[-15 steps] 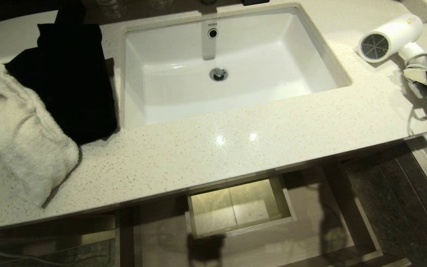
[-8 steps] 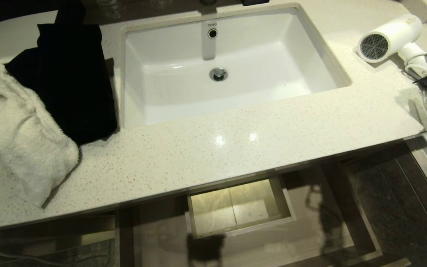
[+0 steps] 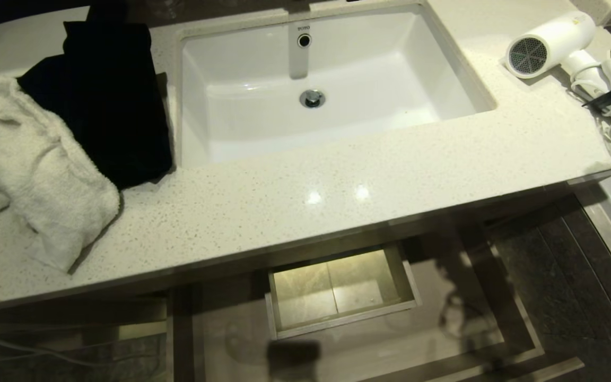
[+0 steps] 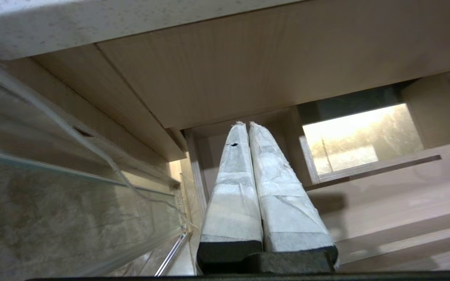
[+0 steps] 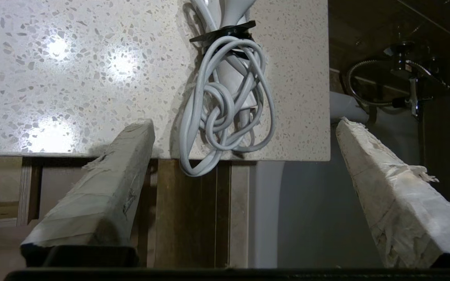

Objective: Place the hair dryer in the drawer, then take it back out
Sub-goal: Close the drawer

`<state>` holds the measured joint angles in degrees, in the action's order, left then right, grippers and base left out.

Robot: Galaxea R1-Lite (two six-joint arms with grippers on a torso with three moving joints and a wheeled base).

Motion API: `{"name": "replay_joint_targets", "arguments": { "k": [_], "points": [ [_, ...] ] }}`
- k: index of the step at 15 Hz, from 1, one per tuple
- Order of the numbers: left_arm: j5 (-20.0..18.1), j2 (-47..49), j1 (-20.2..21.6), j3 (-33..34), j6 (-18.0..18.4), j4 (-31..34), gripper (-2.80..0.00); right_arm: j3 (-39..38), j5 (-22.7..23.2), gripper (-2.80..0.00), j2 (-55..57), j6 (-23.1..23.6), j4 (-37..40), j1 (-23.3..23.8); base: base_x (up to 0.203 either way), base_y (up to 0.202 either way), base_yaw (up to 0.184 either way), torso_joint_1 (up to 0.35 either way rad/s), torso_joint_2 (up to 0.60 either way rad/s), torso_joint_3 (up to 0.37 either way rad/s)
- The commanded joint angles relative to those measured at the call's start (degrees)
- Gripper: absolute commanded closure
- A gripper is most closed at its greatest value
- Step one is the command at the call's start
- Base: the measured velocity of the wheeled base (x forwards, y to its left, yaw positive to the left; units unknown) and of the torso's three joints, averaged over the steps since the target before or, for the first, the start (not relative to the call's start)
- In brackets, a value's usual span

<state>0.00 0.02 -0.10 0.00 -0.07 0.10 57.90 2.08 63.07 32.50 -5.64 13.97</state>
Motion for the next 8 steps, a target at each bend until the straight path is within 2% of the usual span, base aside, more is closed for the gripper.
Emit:
{"name": "replay_joint_targets", "arguments": {
  "k": [1,8],
  "points": [
    [0.0,0.0,0.0,0.0,0.0,0.0,0.0,-0.6,0.2,-2.8,-1.5,0.1,-0.1,-0.1,0.0,0.0,0.0,-0.046,0.03,-0.012],
    [0.0,0.0,0.0,0.0,0.0,0.0,0.0,-1.9,0.1,-2.8,-2.6,0.2,-0.1,-0.1,0.0,0.0,0.0,-0.002,0.0,-0.001]
  ]
}}
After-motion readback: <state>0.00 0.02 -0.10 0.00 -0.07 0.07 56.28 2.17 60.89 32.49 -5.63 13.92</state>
